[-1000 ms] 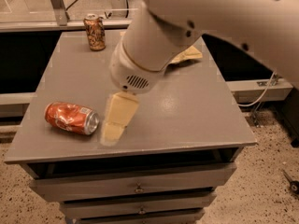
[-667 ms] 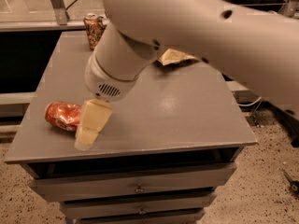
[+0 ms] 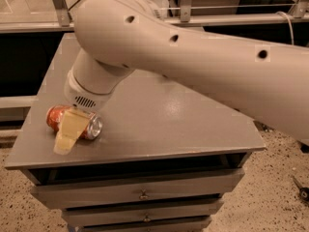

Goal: Pick coke can

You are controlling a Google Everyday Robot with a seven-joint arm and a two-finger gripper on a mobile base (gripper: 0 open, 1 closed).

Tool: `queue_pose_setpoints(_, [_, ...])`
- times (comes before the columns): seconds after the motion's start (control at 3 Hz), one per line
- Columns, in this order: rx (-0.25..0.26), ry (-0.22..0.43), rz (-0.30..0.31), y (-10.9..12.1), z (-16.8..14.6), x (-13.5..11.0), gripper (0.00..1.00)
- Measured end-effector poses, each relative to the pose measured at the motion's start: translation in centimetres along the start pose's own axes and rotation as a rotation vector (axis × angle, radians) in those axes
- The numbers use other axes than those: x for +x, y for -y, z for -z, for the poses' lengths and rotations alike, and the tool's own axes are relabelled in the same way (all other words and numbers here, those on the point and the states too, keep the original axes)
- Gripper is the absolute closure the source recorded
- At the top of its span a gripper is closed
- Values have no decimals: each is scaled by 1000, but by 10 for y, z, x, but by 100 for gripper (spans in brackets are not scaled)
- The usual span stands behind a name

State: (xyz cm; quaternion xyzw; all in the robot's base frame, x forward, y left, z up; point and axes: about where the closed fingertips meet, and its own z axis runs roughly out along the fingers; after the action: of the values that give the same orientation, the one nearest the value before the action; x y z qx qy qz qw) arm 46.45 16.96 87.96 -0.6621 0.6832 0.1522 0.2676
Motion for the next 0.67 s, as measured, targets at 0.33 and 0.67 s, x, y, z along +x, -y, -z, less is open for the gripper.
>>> queue_pose_setpoints(0.33, [9,-14,-13,9,-22,2,31])
queue_pose_setpoints(0.67, [21,-26,-26,18,-31,8,54])
